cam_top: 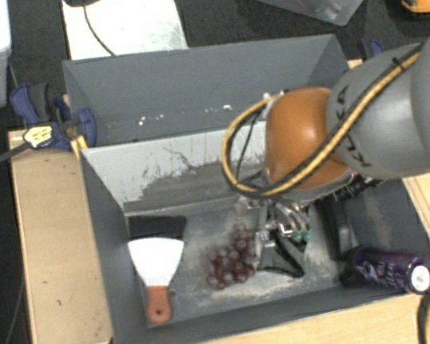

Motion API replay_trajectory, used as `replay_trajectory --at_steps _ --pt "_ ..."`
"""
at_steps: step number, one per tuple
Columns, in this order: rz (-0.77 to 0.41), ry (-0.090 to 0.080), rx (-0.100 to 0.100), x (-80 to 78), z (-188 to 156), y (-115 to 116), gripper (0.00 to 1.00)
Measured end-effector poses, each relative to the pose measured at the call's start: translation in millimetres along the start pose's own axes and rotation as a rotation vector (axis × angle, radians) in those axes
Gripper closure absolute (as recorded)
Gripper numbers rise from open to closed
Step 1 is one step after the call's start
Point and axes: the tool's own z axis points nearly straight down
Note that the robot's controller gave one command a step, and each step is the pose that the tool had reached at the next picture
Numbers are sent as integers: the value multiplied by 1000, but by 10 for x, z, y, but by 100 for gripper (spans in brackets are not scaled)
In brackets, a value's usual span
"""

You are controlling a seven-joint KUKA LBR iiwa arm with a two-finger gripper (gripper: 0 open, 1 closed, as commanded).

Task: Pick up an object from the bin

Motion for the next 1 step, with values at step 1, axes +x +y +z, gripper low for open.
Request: replay_trajectory --at_steps 1 --pt "-315 -20 5 226 -218 -350 0"
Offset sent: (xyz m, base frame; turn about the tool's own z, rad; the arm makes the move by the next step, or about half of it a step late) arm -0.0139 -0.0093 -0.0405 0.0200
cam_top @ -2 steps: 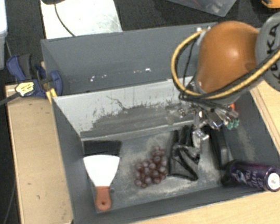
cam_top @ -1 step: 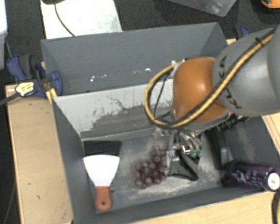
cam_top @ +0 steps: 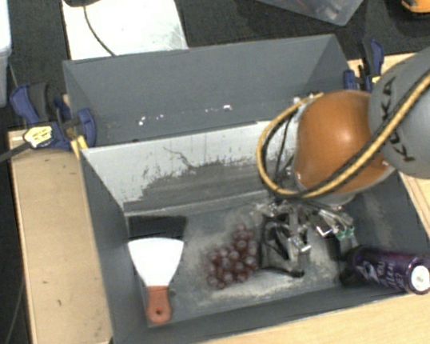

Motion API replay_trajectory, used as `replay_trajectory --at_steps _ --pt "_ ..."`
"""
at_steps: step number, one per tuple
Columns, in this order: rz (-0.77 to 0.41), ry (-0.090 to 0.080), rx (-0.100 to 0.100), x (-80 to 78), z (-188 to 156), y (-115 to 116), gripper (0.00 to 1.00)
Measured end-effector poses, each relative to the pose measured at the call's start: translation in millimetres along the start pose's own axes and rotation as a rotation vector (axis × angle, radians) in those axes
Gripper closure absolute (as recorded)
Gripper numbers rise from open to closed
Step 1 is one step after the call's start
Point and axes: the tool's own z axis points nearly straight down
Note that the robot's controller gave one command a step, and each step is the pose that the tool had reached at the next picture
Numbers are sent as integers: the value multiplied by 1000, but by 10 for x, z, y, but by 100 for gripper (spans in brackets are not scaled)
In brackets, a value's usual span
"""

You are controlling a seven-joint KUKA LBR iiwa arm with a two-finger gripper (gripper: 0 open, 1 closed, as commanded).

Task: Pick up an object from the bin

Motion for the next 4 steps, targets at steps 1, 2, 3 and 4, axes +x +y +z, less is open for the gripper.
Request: replay_trajectory --at_steps 1,2,3,4 --pt "335 18 -4 -153 637 225 0" --pt "73 -12 3 181 636 116 100" --pt "74 -12 3 182 637 115 100" --pt "61 -9 2 149 -443 64 100"
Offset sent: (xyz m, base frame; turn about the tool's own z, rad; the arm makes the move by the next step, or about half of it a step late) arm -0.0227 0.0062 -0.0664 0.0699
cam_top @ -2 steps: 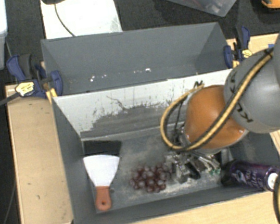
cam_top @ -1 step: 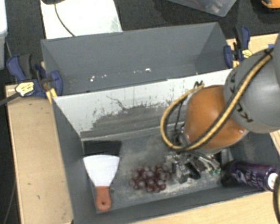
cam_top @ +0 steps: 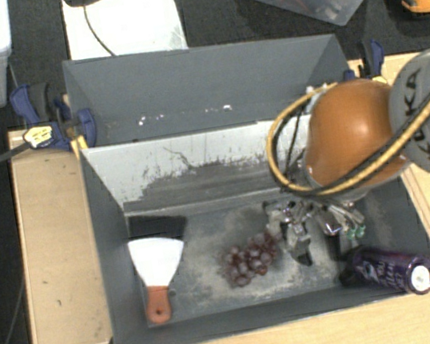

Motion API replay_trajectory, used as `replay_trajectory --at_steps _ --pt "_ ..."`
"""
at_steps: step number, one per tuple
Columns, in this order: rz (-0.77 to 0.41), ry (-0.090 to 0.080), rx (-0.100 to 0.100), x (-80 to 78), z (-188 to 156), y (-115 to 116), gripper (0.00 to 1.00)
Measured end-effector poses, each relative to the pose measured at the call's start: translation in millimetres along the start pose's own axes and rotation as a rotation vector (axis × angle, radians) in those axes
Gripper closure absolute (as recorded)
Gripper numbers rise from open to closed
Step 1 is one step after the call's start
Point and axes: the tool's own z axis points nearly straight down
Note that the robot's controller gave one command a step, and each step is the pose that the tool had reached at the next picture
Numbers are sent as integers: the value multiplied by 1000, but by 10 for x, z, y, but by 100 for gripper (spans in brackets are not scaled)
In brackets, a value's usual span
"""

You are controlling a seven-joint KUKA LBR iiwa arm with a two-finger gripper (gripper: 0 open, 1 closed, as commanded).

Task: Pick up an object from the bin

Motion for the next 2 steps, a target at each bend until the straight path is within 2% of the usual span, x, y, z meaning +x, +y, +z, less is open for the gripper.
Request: replay_trajectory --at_steps 1,2 --pt "-11 -5 1 -20 896 79 100" --pt "-3 0 0 4 1132 94 100"
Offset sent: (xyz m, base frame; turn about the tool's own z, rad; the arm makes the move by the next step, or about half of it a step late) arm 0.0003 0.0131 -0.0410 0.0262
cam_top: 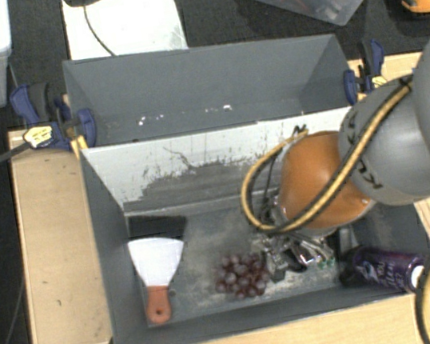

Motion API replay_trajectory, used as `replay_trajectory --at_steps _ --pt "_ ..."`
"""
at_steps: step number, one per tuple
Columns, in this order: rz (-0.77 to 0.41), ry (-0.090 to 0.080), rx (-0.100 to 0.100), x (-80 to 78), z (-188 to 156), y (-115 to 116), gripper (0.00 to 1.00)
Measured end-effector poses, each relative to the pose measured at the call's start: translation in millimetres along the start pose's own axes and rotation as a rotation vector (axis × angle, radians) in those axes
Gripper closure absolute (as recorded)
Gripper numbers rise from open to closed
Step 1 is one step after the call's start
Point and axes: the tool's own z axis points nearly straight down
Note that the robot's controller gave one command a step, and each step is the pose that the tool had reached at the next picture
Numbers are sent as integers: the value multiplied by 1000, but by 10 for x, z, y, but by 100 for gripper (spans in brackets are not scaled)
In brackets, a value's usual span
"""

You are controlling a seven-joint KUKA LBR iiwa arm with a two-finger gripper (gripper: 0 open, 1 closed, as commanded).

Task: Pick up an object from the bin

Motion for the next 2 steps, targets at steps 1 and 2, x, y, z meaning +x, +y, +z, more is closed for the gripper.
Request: replay_trajectory --at_steps 1,2 --pt "0 0 1 -49 -151 36 100" --pt "-382 -3 1 -224 -298 -19 0"
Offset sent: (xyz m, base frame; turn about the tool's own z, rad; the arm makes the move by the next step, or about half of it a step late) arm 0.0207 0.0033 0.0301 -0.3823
